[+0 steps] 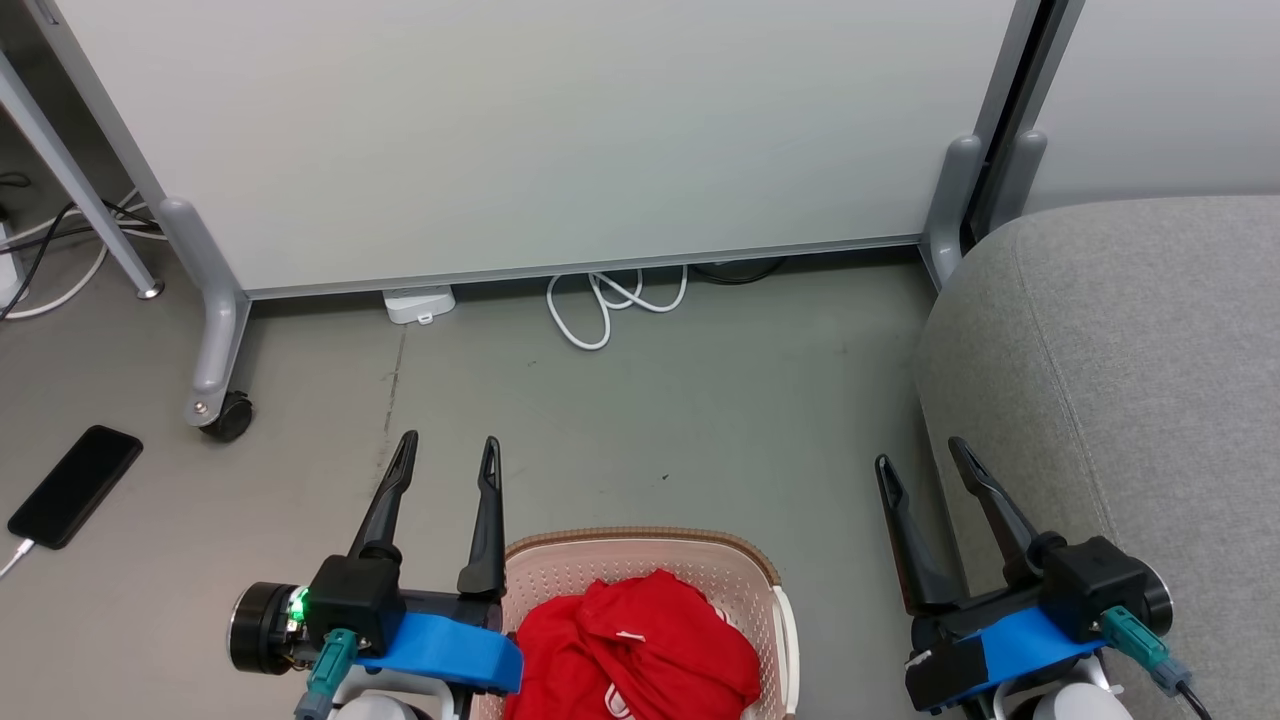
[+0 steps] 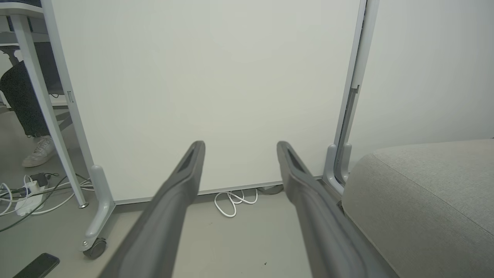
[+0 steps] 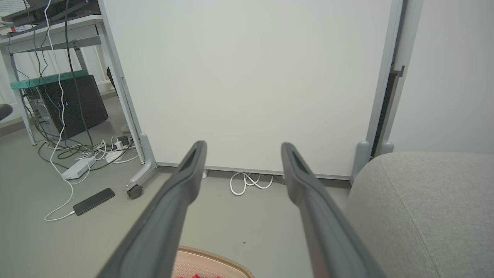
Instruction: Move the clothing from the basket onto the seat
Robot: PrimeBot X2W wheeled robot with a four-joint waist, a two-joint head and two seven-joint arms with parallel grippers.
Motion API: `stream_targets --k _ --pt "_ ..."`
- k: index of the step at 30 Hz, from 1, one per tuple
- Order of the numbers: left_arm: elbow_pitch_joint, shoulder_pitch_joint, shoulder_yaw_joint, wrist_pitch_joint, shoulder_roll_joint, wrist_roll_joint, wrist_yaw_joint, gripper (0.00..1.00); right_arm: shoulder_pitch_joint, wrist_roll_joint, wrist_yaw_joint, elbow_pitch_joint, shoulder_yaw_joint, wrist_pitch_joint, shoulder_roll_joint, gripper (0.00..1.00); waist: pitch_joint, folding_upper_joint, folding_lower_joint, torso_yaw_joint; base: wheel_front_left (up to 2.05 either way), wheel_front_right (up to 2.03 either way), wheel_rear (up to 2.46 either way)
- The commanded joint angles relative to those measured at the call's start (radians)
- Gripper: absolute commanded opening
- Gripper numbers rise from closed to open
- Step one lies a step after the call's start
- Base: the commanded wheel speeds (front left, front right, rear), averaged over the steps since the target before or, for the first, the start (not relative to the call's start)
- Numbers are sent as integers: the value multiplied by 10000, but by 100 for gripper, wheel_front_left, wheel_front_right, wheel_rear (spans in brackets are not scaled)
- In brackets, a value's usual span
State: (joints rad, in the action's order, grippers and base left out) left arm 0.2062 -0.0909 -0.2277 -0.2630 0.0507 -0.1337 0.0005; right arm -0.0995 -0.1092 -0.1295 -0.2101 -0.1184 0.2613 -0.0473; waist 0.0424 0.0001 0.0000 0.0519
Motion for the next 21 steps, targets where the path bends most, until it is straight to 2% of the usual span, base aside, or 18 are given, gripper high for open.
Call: stream_targets --k 1,12,21 --pt "12 -120 0 -28 -5 -48 43 100 -100 -81 -22 -36 -3 59 -56 100 -2 -1 0 0 0 0 0" --pt "224 -365 -23 -28 -4 34 -129 100 -217 -17 -22 40 1 59 -56 100 206 -1 0 -16 0 0 0" --pt "1203 -1388 -260 -26 94 575 -744 100 -580 9 -22 326 71 59 -54 100 877 -1 0 -305 0 0 0"
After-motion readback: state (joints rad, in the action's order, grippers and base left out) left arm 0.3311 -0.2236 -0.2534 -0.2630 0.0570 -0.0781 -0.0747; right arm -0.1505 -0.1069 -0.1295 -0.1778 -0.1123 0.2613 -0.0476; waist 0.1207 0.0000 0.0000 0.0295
